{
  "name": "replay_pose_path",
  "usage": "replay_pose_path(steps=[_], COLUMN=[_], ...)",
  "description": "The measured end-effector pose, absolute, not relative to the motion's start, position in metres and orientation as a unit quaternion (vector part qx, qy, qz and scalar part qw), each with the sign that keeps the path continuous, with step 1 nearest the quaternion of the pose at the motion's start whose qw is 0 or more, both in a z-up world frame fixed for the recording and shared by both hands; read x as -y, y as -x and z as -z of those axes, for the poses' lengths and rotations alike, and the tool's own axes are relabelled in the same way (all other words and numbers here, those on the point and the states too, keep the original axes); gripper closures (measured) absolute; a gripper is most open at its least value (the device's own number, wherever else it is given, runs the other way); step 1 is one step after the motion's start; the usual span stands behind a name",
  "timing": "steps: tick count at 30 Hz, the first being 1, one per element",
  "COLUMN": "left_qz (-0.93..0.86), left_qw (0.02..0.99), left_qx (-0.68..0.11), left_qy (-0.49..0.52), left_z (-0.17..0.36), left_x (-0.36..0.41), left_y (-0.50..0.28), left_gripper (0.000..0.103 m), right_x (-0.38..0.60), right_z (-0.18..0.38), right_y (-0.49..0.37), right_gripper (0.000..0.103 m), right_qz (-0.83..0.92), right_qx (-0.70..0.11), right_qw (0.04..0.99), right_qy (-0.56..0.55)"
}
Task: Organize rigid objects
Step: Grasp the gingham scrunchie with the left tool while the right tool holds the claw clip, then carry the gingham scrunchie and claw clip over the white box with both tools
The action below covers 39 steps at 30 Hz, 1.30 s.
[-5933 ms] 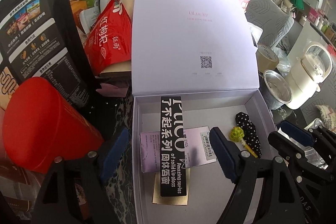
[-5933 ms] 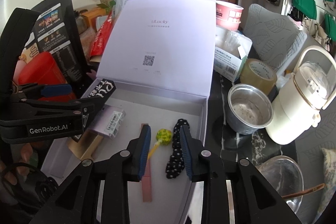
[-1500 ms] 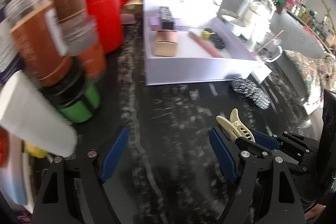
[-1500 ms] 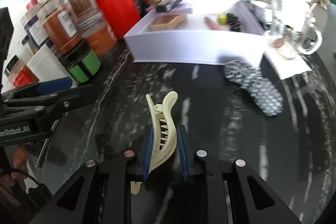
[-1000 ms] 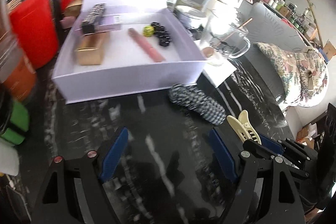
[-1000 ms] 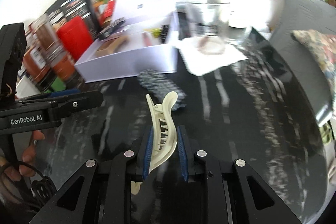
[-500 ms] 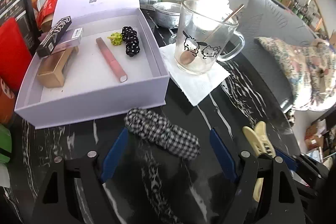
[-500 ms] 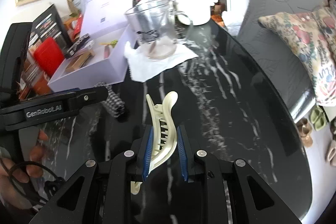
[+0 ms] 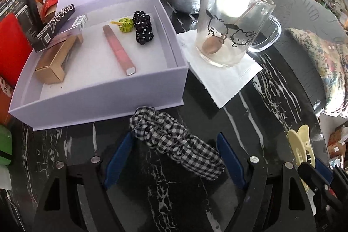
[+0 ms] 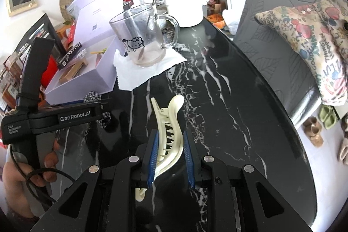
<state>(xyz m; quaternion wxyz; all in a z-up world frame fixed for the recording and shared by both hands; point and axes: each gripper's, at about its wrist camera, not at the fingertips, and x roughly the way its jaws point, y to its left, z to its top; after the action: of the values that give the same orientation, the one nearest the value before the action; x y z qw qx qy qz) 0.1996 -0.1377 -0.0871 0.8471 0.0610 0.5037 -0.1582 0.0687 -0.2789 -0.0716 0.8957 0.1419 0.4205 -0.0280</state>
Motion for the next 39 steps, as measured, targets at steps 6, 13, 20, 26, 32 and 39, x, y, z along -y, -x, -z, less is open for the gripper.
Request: replay_pose_path(steps=[6, 13, 20, 26, 32, 39], left_qz=[0.161, 0.169, 0.179, 0.184, 0.192, 0.189], left_qw=[0.861, 0.864, 0.859, 0.855, 0.851, 0.858], left_qx=[-0.476, -0.466, -0.471, -0.476, -0.479, -0.469], left_qy=[-0.082, -0.084, -0.090, -0.089, -0.100, -0.094], left_z=[0.080, 0.076, 0.077, 0.079, 0.088, 0.088], left_x=[0.134, 0.125, 0.110, 0.098, 0.107, 0.108], left_y=[-0.186, -0.179, -0.167, -0.164, -0.167, -0.172], left_gripper=[0.040, 0.066, 0.068, 0.068, 0.068, 0.073], right_x=[0.278, 0.274, 0.267, 0.263, 0.258, 0.256], right_z=[0.074, 0.075, 0.076, 0.079, 0.082, 0.087], right_y=[-0.070, -0.071, -0.070, -0.070, -0.071, -0.068], right_gripper=[0.080, 0.080, 0.080, 0.080, 0.079, 0.074], right_qz=[0.024, 0.018, 0.009, 0.002, 0.001, 0.003], right_qx=[-0.422, -0.422, -0.425, -0.428, -0.435, -0.448], right_qw=[0.895, 0.895, 0.895, 0.894, 0.892, 0.886], right_qy=[-0.145, -0.142, -0.137, -0.135, -0.123, -0.121])
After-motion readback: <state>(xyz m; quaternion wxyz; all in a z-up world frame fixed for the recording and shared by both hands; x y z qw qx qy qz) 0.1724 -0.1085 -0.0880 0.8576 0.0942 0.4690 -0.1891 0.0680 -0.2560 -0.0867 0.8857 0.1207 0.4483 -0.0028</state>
